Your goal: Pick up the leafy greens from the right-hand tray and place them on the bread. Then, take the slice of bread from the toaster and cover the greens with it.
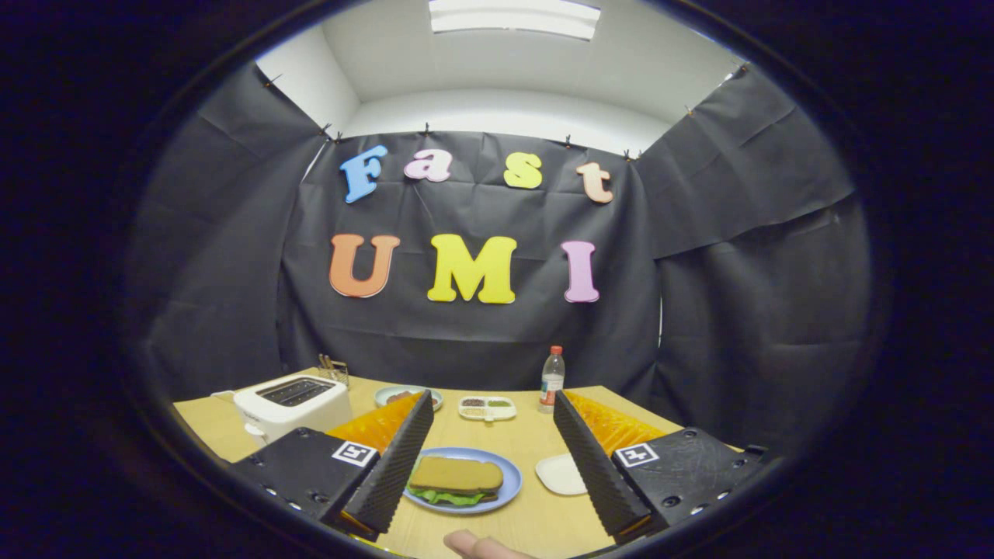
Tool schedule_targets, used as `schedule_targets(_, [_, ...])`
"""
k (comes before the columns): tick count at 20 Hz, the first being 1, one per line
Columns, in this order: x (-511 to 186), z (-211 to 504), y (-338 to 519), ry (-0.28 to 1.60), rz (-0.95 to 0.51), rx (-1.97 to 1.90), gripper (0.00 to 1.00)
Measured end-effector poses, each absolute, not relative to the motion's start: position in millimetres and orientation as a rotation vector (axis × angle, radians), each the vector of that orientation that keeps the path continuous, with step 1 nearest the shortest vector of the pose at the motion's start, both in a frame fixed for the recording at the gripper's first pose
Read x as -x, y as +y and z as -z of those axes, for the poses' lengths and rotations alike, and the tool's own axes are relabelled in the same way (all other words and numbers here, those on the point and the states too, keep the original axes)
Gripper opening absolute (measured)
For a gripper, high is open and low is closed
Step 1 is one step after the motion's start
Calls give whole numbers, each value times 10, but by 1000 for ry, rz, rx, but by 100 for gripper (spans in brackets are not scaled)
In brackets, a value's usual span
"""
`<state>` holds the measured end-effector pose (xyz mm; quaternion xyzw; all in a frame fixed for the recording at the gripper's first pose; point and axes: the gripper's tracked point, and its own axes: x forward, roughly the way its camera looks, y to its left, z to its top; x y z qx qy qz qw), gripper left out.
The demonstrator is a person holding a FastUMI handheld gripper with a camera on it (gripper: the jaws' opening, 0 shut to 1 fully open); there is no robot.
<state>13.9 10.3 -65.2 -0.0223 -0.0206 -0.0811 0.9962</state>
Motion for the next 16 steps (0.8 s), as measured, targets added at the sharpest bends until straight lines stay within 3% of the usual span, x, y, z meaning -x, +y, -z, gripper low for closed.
schedule_targets(16, [-127,719,13,-21,174,46,95])
